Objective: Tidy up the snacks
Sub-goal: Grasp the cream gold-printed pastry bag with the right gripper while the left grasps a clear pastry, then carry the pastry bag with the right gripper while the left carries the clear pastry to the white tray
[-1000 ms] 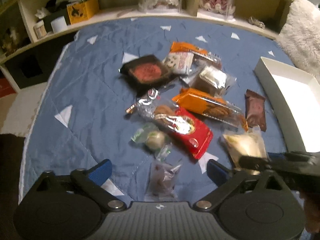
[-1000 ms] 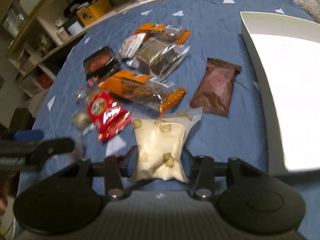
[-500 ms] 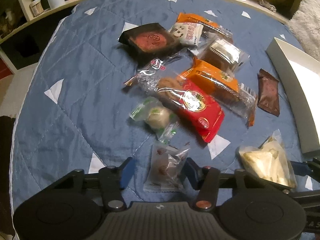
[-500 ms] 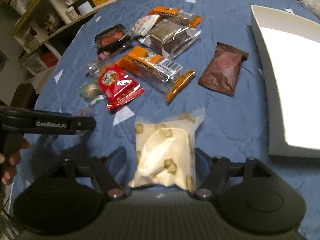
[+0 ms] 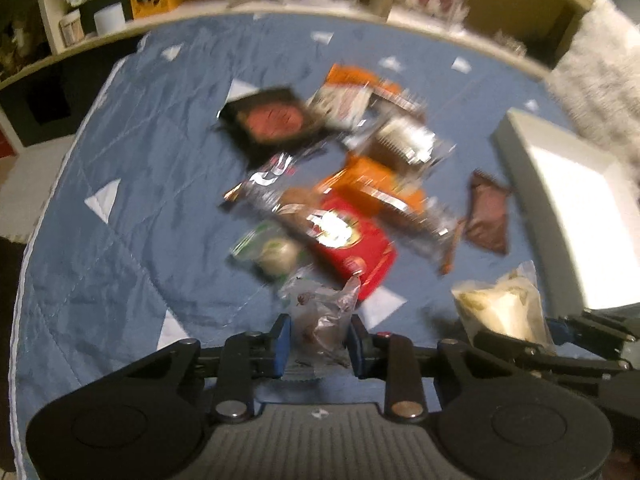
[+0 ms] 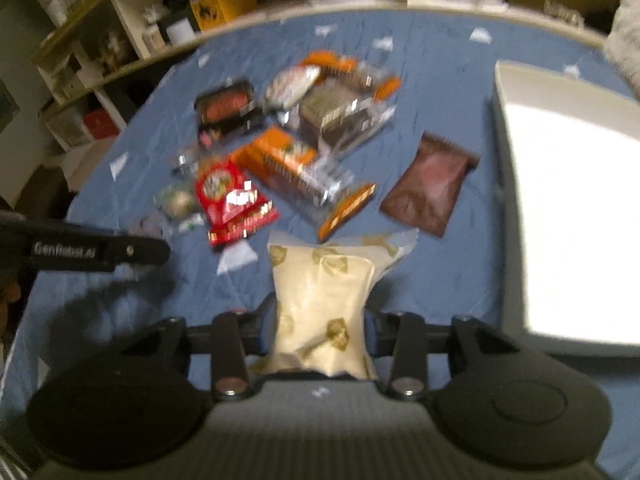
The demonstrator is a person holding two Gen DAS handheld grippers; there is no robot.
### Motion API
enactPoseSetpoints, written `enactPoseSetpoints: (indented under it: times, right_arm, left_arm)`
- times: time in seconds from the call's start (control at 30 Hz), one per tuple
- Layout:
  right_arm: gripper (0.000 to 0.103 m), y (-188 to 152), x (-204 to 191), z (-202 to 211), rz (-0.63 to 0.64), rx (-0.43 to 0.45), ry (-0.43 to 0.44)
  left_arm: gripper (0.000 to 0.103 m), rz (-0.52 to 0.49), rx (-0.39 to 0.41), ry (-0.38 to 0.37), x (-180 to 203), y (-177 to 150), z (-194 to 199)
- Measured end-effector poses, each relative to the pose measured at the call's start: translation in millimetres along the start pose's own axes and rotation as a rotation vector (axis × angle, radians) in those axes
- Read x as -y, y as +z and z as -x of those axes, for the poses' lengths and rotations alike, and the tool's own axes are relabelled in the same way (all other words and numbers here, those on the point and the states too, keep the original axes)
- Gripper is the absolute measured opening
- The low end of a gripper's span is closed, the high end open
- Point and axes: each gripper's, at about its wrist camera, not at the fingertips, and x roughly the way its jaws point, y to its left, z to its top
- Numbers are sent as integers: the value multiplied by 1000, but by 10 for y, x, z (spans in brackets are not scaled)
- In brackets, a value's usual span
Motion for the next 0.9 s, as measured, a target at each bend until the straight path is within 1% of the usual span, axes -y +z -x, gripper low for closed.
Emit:
enactPoseSetpoints:
  times: [0.13, 0.27, 0.43, 0.53, 0.63, 0.77, 0.9]
  right_arm:
    - [47, 79, 57, 327, 6, 83, -12]
    - [47, 165, 173, 639, 20, 142, -52]
    - [47, 241, 455, 957, 3, 192, -107]
    - [47, 210, 694, 1135, -14, 209, -148]
    - [47, 166, 957, 1280, -39, 211, -188]
    - [47, 76, 1207, 1361, -75, 213, -217]
    - [47, 21, 1425, 1387, -99, 208, -241]
  left_arm:
    - [32, 24, 72, -6, 59, -31, 249]
    - [32, 60, 144, -32, 130, 7, 482]
    - [32, 61, 192, -76, 407, 107, 664]
    - [32, 33, 205, -110, 679, 150, 711]
    - [32, 3, 199, -148, 991, 180, 673]
    - [32, -34, 182, -191, 1405, 212, 560]
    - [32, -46, 156, -230, 1778, 246, 422]
